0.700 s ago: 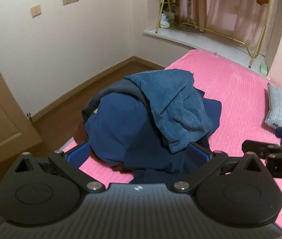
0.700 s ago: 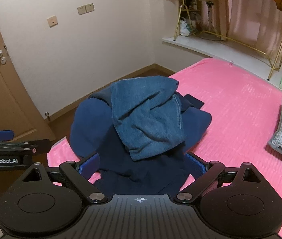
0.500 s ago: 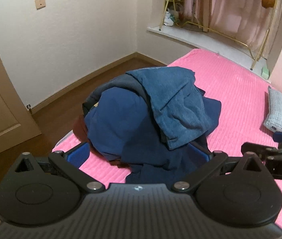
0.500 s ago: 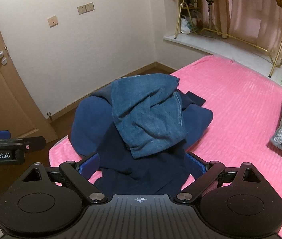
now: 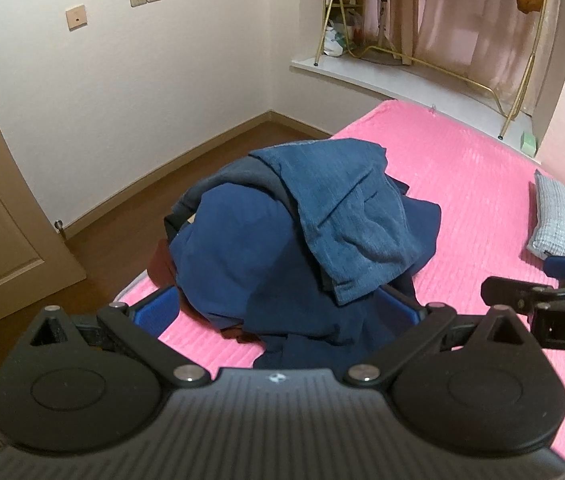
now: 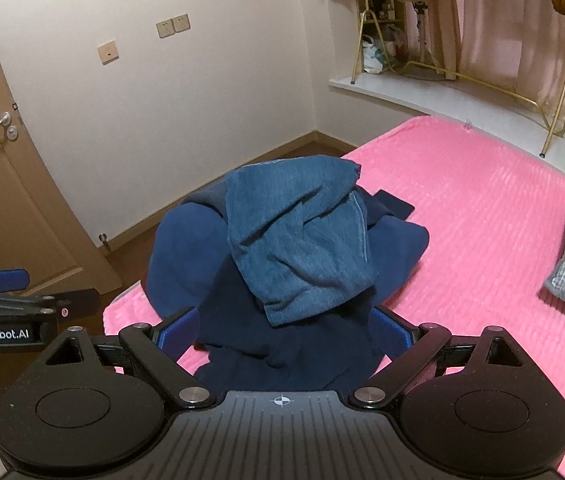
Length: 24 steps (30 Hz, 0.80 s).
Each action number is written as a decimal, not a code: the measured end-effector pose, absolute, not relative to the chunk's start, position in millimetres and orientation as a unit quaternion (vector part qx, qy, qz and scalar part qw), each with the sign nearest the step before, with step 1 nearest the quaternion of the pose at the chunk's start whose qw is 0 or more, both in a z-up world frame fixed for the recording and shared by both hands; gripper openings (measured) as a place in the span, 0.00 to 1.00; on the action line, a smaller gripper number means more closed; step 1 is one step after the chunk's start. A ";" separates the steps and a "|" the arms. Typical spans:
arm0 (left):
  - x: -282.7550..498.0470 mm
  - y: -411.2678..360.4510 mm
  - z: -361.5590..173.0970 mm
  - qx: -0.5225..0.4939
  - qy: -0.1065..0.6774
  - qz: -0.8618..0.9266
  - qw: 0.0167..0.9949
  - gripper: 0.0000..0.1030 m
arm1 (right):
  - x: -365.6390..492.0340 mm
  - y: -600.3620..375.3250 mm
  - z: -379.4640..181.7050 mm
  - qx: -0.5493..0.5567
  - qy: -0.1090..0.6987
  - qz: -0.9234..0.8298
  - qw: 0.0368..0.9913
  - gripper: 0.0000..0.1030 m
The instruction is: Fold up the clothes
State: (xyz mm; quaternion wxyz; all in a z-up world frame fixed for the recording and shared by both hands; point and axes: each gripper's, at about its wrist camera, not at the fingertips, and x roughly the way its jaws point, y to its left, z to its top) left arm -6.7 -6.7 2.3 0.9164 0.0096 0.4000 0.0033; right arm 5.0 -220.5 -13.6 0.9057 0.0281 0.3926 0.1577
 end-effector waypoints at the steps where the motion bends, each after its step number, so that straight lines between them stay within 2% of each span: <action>1: -6.8 -7.1 1.2 0.011 0.401 0.002 0.916 0.99 | 5.5 -221.1 -13.8 0.028 0.393 0.157 0.906 0.91; 24: -3.7 -14.2 -3.9 0.017 0.406 -0.008 0.914 0.99 | 9.7 -222.1 -18.2 0.026 0.397 0.157 0.904 0.91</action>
